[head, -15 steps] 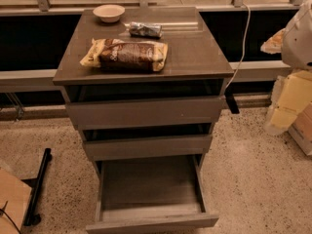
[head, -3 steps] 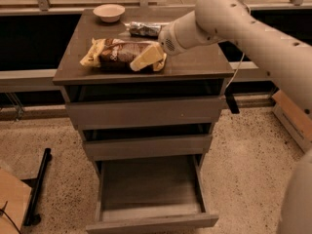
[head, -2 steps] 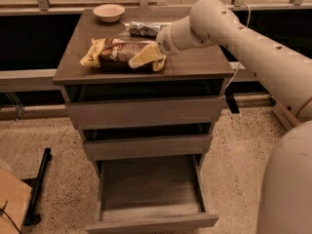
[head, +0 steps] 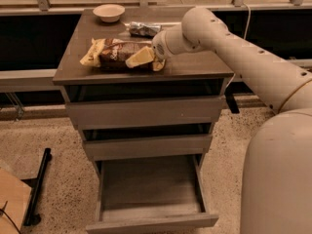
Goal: Place brown chip bag into bottom drawer
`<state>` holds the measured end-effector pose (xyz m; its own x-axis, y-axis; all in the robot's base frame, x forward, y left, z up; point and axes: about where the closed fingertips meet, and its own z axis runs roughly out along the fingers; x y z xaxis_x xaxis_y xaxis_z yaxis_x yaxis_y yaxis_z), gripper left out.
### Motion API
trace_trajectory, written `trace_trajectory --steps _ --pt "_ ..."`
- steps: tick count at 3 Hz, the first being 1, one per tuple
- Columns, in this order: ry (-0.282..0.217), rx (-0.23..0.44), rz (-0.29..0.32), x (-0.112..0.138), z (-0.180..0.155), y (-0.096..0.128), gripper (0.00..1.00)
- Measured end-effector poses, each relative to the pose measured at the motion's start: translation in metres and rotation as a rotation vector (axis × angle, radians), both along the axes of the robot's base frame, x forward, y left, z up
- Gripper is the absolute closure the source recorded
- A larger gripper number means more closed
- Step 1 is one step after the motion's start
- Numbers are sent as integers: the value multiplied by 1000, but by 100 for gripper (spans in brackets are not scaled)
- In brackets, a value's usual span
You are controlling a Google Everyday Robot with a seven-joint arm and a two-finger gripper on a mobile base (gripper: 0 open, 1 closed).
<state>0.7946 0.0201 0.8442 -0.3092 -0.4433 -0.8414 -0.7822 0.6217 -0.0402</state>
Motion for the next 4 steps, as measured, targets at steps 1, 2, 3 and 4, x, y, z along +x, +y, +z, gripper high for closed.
trace_trajectory --steps 1,2,3,4 --pt "10 6 -26 -4 -3 -1 42" --pt "-18 8 -44 -13 12 -6 65" --pt "-77 26 -44 -32 45 -13 88" --pt "-139 32 -27 -59 82 -21 100"
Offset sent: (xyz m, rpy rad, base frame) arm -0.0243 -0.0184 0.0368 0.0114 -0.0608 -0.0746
